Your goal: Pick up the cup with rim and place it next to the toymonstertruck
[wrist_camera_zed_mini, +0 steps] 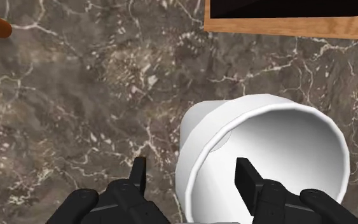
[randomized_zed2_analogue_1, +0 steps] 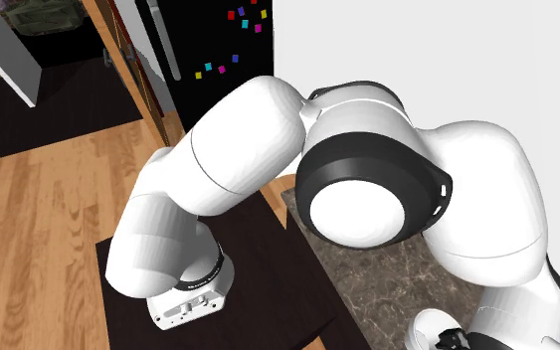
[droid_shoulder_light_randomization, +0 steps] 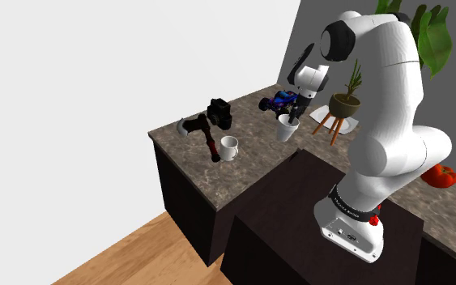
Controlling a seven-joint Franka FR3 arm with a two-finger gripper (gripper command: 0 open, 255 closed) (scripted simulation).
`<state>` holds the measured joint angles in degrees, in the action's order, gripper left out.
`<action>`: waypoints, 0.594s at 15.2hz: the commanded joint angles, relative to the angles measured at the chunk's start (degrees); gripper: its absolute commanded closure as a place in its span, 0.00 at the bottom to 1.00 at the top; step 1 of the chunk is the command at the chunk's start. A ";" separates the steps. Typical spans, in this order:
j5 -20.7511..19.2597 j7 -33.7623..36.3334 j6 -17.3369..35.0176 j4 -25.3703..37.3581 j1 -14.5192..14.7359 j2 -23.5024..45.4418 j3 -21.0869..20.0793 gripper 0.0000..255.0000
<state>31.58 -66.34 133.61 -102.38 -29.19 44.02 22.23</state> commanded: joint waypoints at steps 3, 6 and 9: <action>0.00 0.00 0.00 0.00 0.00 0.00 0.00 0.00; -1.40 0.79 -2.36 -0.22 0.52 -2.61 1.26 0.00; -2.67 1.52 -4.56 -0.14 0.93 -4.81 2.33 0.00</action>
<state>29.26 -65.12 129.73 -102.71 -28.40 39.67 24.32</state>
